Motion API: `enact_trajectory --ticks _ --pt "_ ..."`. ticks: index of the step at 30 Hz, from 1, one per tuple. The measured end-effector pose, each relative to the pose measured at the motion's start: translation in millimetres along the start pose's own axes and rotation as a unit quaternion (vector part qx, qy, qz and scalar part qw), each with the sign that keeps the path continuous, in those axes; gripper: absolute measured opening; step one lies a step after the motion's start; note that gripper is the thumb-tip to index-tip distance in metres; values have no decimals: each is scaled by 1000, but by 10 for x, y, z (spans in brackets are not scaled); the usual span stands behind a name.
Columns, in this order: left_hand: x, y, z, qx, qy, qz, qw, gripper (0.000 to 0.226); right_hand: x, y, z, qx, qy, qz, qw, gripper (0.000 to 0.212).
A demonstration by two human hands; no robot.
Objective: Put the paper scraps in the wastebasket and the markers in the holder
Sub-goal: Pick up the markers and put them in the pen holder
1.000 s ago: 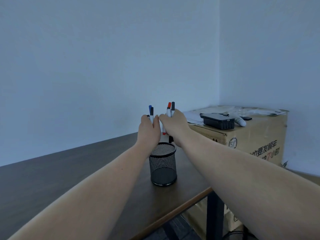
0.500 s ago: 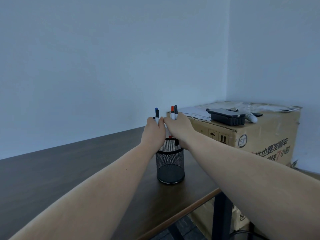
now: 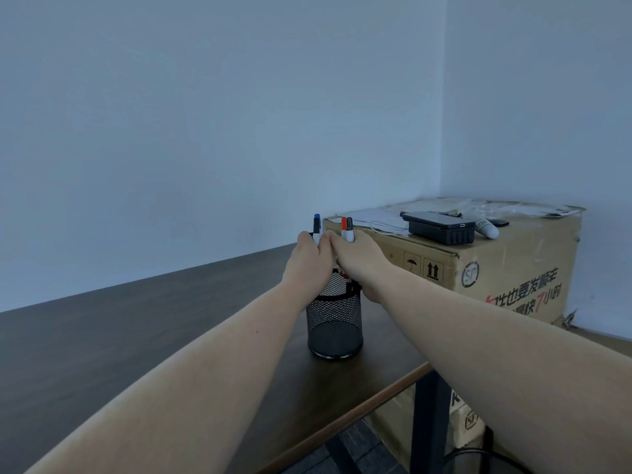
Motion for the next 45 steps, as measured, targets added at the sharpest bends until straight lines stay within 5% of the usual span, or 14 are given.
enact_trajectory --ticks 9,12,15,17,19,24,45 --pt "-51 56 21 108 34 -2 994 18 -80 -49 15 13 13 18 1000 28" --pt "-22 112 27 159 109 27 981 32 -78 -57 28 -54 37 28 997 10" --pt "-21 185 -10 139 184 55 972 62 -47 -104 15 -72 67 26 995 53" --pt "-19 190 21 160 168 47 972 73 -31 -89 37 -150 54 32 987 87" --pt "13 192 90 223 152 39 962 83 6 -66 126 -264 26 28 964 101" --pt "-80 289 347 402 167 6 900 80 1 -240 558 -451 43 15 891 94" --pt "-586 1129 288 439 270 95 852 76 -292 -950 576 -570 189 -82 795 83"
Point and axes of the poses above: each hand's wrist, its own x-axis towards the middle knuckle, its own z-axis out of the back of the hand, y = z × x, the point moved 3 cm from there along x, towards the middle knuckle, and after that the axes turned 5 degrees about x, right-handed, at the moved point
